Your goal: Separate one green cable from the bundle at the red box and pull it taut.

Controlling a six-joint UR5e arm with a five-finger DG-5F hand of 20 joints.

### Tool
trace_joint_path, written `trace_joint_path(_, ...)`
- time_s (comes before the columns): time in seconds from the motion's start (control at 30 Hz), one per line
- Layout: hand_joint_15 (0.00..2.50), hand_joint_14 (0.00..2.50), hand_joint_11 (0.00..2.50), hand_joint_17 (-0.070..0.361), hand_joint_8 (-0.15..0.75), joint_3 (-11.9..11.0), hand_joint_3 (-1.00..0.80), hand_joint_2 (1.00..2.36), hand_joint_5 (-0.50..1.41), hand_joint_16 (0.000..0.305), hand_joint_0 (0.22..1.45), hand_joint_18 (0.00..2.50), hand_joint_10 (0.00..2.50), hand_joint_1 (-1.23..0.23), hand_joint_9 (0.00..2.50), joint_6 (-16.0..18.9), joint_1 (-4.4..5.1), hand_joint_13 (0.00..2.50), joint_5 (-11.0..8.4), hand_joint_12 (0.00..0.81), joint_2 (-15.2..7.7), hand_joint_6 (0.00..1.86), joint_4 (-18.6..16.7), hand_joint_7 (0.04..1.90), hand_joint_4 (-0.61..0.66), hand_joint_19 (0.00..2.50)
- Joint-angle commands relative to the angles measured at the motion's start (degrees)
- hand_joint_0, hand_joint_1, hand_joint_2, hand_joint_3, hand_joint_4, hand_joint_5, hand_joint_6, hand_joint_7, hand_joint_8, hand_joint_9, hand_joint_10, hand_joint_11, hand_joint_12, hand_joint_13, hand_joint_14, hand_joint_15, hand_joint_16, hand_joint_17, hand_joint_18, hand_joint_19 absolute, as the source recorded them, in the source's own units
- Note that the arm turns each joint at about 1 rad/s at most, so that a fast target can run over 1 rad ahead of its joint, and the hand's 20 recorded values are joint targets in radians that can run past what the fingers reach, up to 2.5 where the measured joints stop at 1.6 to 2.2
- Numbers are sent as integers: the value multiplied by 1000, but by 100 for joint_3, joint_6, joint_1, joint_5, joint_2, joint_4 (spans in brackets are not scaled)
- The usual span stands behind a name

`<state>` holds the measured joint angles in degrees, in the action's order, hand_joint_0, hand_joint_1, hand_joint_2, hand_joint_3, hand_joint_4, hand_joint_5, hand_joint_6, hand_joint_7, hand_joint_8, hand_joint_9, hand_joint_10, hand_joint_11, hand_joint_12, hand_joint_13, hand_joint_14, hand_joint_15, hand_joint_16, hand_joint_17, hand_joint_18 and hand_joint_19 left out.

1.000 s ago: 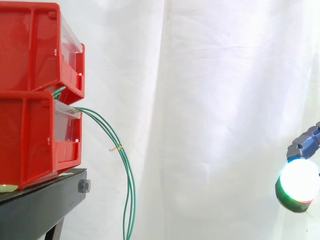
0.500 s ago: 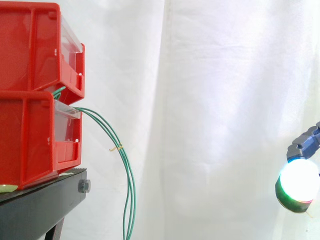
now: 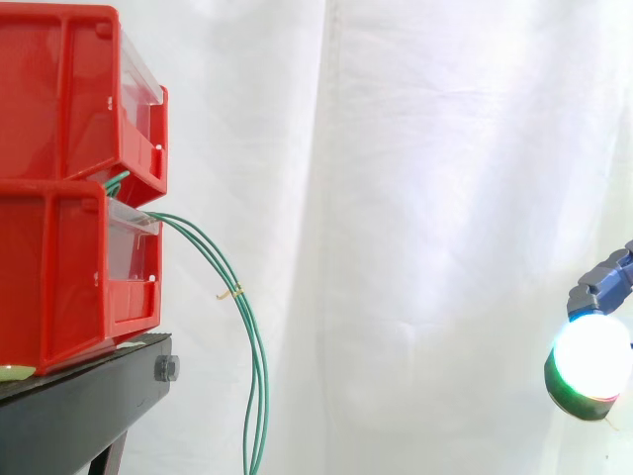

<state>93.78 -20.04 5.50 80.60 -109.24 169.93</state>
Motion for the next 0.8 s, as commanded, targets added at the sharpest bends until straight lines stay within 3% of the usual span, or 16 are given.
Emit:
trace_joint_path(0.0,554,19,619,120,261,0,-500,1000,-134,53,511,1071,23,-597,1345,0,4,1232,-1,378,-1,503,-3,762,218,760)
trace_joint_path(0.27,518,19,552,121,265,0,-500,1000,-155,54,523,924,19,-569,1164,0,-5,1066,-1,372,8,503,-3,753,207,749)
trace_joint_path(0.77,516,20,583,110,264,0,-500,1000,-152,49,538,895,20,-573,1207,0,-5,1081,-1,371,-1,503,5,758,224,780)
